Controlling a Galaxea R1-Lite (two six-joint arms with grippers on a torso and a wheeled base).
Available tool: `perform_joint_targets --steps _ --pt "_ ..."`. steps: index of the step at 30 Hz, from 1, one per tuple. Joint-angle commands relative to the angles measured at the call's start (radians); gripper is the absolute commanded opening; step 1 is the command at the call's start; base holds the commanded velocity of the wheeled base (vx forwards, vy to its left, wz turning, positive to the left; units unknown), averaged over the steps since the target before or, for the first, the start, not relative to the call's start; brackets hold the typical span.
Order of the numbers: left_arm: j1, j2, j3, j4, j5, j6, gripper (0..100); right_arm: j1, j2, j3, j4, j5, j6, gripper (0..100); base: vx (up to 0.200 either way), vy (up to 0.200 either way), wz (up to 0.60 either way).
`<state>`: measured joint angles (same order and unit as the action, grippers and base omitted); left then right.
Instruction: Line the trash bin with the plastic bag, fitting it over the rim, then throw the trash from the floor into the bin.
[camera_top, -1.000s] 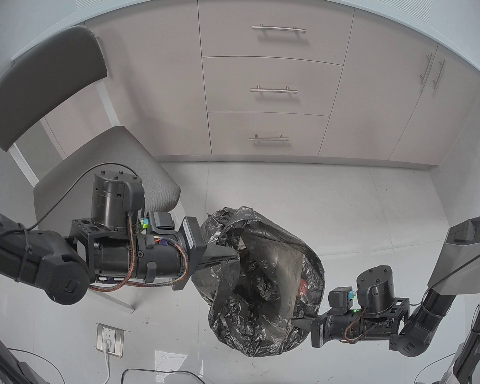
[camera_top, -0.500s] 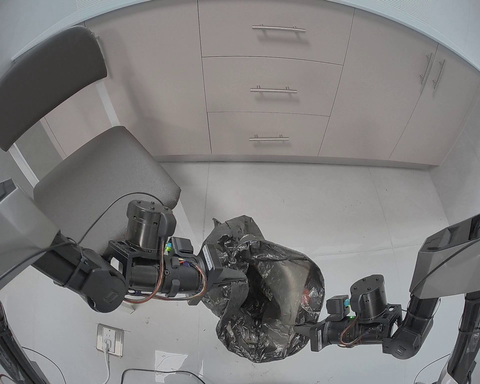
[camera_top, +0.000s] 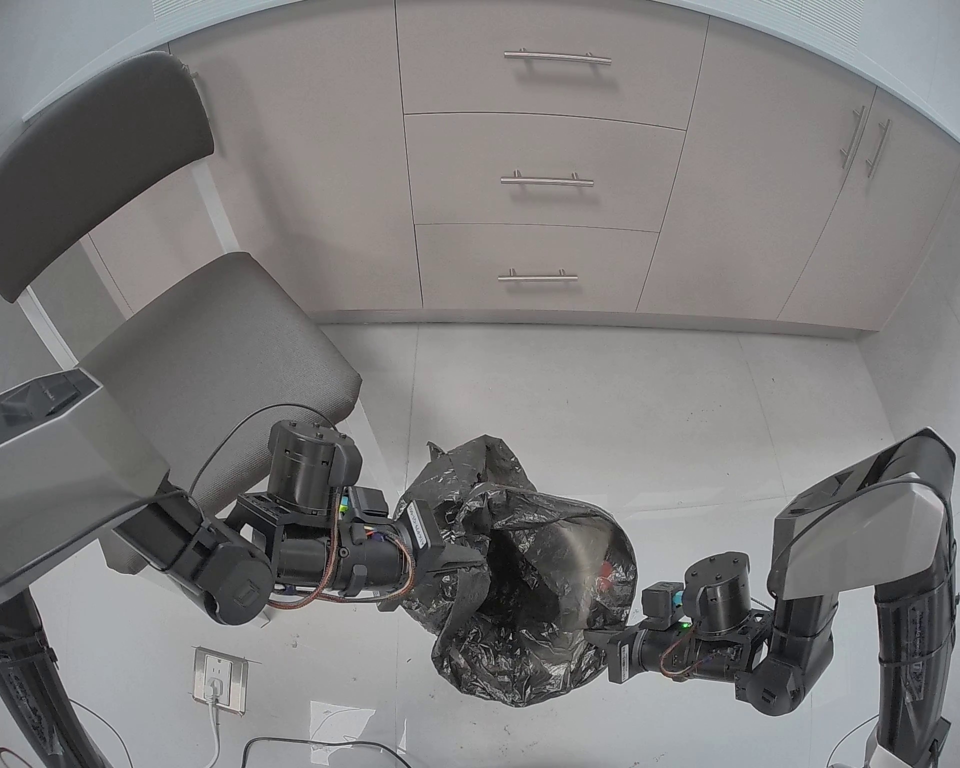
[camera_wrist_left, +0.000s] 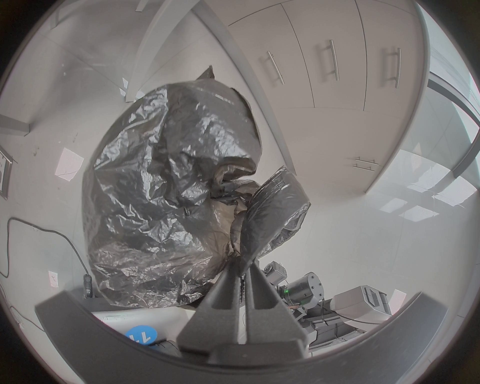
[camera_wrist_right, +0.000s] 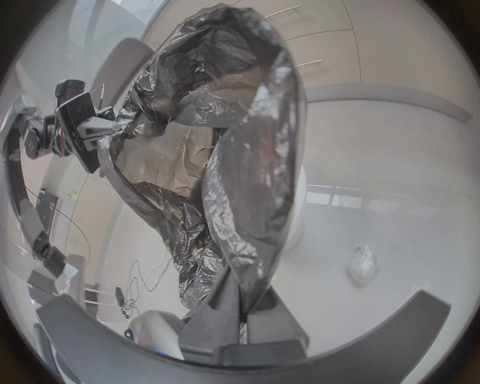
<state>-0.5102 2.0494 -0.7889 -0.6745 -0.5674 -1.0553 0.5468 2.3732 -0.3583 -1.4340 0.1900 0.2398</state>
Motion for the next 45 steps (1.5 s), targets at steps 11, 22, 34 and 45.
perform_joint_targets --steps 11,22,34,45 --pt "0.022 0.046 0.005 -0.007 0.043 0.008 0 0.004 0.175 -0.037 -0.115 -0.129 -0.051 0 0.0 0.0 0.0" --pt "0.021 0.048 0.019 -0.008 0.07 0.054 0 -0.007 0.11 0.032 -0.137 -0.146 -0.054 100 0.0 0.0 0.0" --pt "0.019 0.037 0.022 -0.008 0.127 0.087 0 0.018 0.026 -0.243 0.018 -0.299 -0.241 100 0.0 0.0 0.0" --pt "0.019 0.038 0.02 -0.016 0.132 0.089 0 0.056 0.017 -0.518 0.233 -0.337 -0.318 100 0.0 0.0 0.0"
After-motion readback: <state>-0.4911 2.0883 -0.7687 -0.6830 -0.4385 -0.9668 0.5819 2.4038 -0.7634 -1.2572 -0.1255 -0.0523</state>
